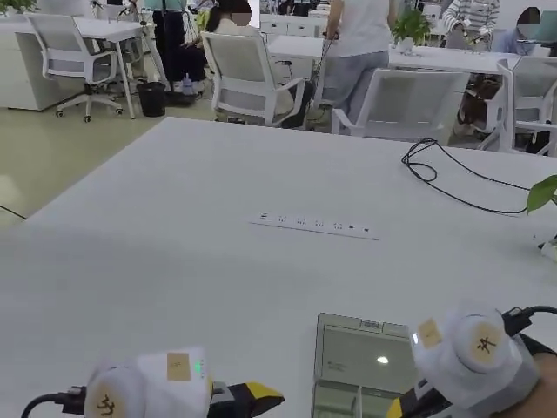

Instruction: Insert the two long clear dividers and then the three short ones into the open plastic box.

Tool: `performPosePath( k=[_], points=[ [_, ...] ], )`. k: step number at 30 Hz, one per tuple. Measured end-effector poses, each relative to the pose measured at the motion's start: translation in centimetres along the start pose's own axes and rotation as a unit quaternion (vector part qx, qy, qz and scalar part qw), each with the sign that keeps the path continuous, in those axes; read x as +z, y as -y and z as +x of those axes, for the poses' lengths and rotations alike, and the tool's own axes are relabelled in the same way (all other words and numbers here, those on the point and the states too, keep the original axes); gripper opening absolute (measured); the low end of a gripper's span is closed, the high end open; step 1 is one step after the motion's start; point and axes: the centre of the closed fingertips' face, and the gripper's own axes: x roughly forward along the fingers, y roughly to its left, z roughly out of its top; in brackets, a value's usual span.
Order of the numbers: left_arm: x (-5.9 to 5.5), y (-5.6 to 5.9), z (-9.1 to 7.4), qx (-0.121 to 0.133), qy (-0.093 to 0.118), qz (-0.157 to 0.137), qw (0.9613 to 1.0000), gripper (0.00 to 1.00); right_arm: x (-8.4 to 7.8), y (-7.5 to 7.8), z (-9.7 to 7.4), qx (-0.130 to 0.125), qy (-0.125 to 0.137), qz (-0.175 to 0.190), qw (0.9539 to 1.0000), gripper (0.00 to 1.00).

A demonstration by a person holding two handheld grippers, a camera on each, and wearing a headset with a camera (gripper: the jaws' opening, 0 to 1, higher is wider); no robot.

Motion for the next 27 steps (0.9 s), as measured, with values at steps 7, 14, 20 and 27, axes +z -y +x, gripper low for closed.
performPosePath(
  k=[7,14,20,27],
  points=[
    [0.1,-0.1,-0.1,0.003,0.003,-0.001,1.0000,0.93,-0.4,0.0,0.5,0.001,-0.022,-0.013,0.9997,0.03],
    [0.0,-0.2,-0.2,0.003,0.001,-0.002,1.0000,0.93,-0.5,0.0,0.5,0.000,-0.020,-0.003,0.9998,0.03],
    [0.0,-0.2,-0.2,0.002,0.000,-0.002,1.0000,0.93,-0.4,0.0,0.4,-0.003,-0.011,0.012,0.9999,0.04],
    [0.1,-0.2,-0.3,0.003,0.000,-0.001,1.0000,0.93,0.0,0.3,-0.6,-0.010,0.011,0.031,0.9994,0.09]
  ],
)
